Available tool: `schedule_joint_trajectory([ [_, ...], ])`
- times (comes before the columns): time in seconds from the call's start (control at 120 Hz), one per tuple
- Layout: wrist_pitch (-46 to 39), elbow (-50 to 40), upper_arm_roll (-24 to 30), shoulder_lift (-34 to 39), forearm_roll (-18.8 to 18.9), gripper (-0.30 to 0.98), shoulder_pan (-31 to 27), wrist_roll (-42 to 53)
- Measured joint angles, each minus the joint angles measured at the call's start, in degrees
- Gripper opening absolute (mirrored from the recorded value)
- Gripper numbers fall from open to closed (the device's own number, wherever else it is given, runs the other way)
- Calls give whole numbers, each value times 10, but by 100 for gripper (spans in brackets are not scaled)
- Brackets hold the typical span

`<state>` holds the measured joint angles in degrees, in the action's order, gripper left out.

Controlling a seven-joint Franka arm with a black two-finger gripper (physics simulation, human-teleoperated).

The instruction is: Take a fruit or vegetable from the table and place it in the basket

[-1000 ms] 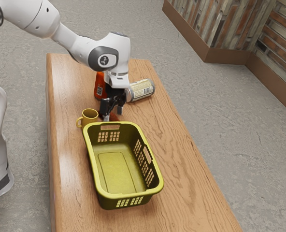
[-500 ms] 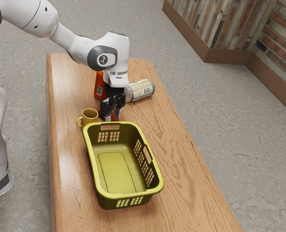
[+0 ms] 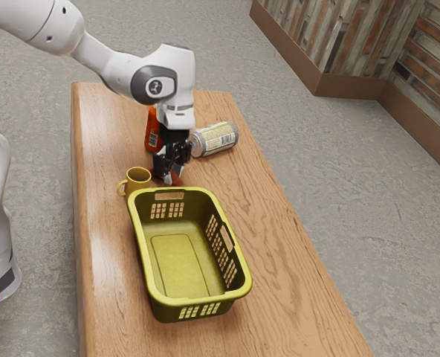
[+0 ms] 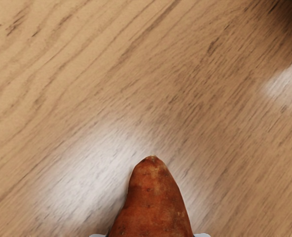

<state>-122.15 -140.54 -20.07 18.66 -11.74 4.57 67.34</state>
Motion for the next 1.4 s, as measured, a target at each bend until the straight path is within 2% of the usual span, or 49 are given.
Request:
schedule_joint_trajectory([
  [0.483,1,29,15,74,-2,17,1,2],
  [0.617,1,47,55,86,-8,17,1,0],
  [0.75,3,58,129,116,-15,17,9,-13],
  [0.875,7,57,157,147,-17,17,47,-36],
  [1.175,32,50,263,195,-22,17,89,-115],
  [1.367,39,51,284,194,-35,16,98,-163],
  [1.4,41,51,285,194,-36,23,99,-170],
])
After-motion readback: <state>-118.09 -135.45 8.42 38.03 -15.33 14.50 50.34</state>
